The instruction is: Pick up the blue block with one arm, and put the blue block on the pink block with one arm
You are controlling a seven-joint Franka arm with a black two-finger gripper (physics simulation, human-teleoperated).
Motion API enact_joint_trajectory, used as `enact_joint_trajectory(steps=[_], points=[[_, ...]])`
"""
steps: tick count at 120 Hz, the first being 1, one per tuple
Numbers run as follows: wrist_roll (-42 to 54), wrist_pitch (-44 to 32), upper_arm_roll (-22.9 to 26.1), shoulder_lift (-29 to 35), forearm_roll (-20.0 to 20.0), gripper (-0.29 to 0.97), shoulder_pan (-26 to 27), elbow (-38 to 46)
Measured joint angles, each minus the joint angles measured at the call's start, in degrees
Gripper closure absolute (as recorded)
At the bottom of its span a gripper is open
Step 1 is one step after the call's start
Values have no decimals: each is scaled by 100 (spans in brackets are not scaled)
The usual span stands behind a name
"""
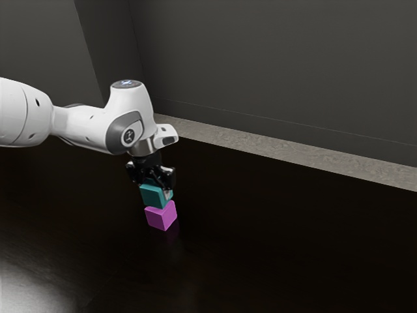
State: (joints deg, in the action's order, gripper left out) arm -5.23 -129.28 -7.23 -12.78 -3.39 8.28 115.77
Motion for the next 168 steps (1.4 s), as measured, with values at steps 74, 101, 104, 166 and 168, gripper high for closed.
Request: enact_joint_trajectory(steps=[74, 101, 104, 166, 168], points=[[762, 55, -1, 17, 29, 31, 0, 34], [936, 59, -34, 6, 15, 31, -9, 44], [950, 60, -36, 4, 14, 31, -10, 44], [1047, 62, -145, -25, -10, 30, -53, 35], [1041, 62, -158, -26, -10, 30, -55, 35]])
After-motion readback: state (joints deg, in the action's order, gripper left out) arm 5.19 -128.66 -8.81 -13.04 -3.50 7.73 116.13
